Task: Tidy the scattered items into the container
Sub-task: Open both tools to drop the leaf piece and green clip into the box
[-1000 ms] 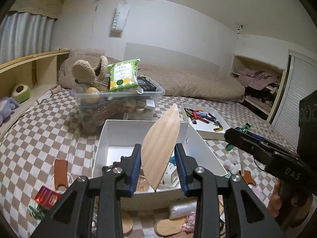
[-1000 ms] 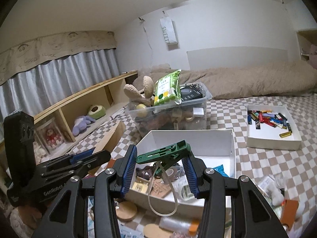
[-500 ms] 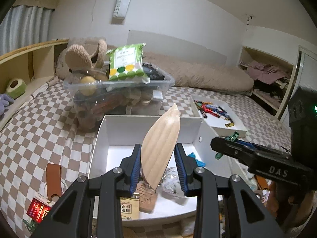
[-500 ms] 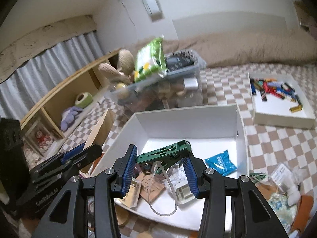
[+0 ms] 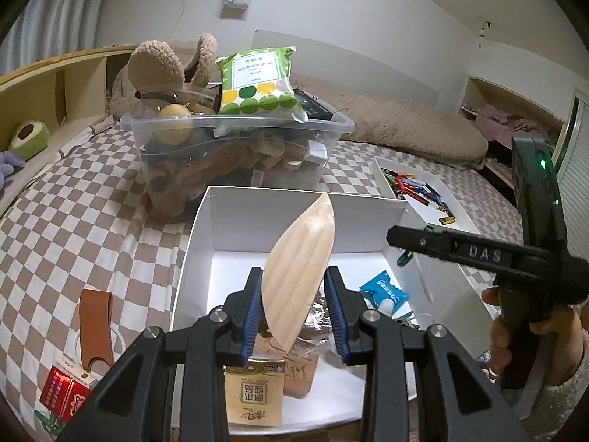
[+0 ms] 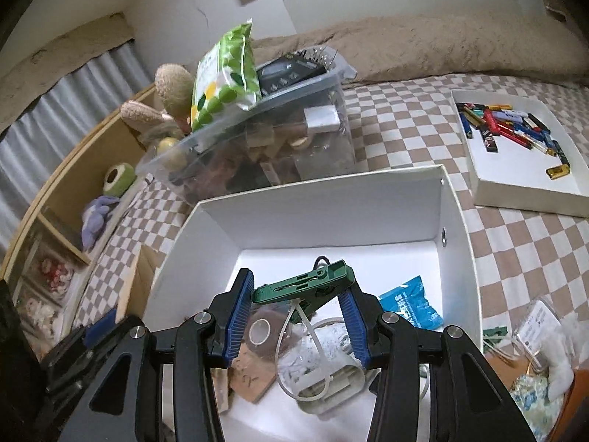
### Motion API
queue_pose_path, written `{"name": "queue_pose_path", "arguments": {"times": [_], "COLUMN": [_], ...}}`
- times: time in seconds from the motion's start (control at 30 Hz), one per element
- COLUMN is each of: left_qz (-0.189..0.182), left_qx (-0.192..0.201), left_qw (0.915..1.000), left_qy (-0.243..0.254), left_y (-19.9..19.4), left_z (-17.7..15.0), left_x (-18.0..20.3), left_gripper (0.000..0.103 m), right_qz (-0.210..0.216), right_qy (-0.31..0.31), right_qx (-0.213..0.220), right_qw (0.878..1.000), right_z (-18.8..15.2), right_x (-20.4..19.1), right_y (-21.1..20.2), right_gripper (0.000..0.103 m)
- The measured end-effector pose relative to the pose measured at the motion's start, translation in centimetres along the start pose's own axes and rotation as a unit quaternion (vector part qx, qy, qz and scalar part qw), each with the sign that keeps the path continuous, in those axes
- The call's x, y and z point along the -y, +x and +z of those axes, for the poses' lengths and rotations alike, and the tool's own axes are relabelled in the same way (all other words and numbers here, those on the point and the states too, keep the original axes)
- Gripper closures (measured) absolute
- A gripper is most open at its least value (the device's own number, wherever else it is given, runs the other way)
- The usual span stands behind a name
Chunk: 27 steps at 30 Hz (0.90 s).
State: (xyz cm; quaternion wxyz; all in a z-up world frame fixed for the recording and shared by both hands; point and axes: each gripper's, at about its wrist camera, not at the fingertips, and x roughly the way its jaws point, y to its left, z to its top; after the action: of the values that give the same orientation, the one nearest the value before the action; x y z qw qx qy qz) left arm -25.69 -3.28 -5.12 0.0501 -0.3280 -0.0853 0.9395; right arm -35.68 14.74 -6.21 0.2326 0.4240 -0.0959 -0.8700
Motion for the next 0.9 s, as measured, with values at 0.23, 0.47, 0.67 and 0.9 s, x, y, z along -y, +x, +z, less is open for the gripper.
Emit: {"name": "queue_pose_path", "arguments": {"times": [0.23,0.47,0.67,0.9], "left_qz": [0.004,0.016,0.039,0.060], "left_qx": [-0.023,-0.044,-0.071,-0.062], "left_qw": [0.9997,0.9986,0.9966,0.9962], "left_qy": [0.004,0.025,0.014,0.008], "left_y": [1.9,4.0,6.4,6.6], "left_z": [0.6,1.1,1.9,1.9], "left_x": [-0.3,0.6,0.6,0.2], "left_gripper": [0.070,0.070,0.069,0.016], "right_qz": [0.003,0.021,0.034,0.043], "right_qy": [-0.023,-0.018,-0.020,-0.018], "right_qx": [0.027,0.038,0.049,0.054], "right_qw": [0.999,0.999,0.998,0.997], "right_z": [-0.6,-1.1,-1.6,-1.9], "right_x": [-0.2,-0.1,-0.1,0.1], "right_y": [-1.1,-2.6,-3.6,-4.1], "right_gripper": [0.015,0.014,0.014,0.014]}}
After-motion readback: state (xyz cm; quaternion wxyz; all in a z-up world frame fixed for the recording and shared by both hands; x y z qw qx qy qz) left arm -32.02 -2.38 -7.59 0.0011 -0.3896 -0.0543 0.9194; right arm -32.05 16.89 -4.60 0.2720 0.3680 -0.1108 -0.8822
